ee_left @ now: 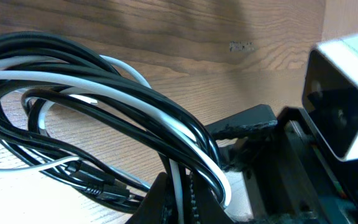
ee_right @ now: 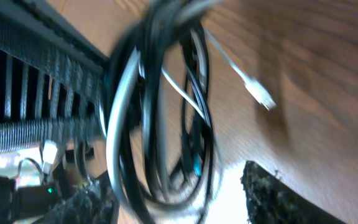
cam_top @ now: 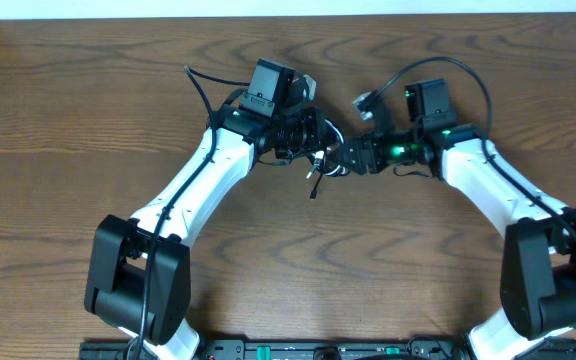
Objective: Untangle cables
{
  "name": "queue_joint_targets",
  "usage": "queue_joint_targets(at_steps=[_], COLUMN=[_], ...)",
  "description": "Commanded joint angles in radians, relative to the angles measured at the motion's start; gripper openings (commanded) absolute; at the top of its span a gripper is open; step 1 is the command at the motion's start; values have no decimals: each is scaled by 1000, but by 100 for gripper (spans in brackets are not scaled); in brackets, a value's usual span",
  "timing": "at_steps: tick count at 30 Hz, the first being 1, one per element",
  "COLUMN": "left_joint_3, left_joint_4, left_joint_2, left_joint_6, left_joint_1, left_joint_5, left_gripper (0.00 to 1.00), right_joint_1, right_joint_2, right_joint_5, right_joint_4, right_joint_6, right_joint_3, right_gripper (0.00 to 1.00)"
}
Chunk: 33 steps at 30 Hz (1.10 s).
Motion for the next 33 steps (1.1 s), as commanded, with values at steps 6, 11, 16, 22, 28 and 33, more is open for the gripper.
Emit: queue_joint_targets(at_steps=[6, 11, 16, 22, 28, 33], left_joint_3=[3, 3, 3, 3, 3, 3], left_joint_4=[2, -48, -111, -97, -28, -22], left_joint_2=[13, 13, 13, 13, 13, 13], left_joint_6=[-2, 0, 7, 144, 393, 516], left_joint_1=[7, 7, 7, 42, 145, 201], left_joint_5=[0, -102, -221, -219, 129, 344], left_gripper=[8, 52, 69, 70, 70, 70], right_joint_1=[19, -15, -48, -72, -68, -68], right_joint_2=[35, 10, -27, -37, -37, -37], right_joint_5=[186, 158, 67, -214, -231, -243], right_joint_4=[105, 66, 17, -151, -398, -488], right_joint_6=[222, 220, 190, -122, -485, -601], right_joint_3=[10, 10, 10, 10, 11, 37], right_gripper=[1, 1, 1, 1, 1, 1])
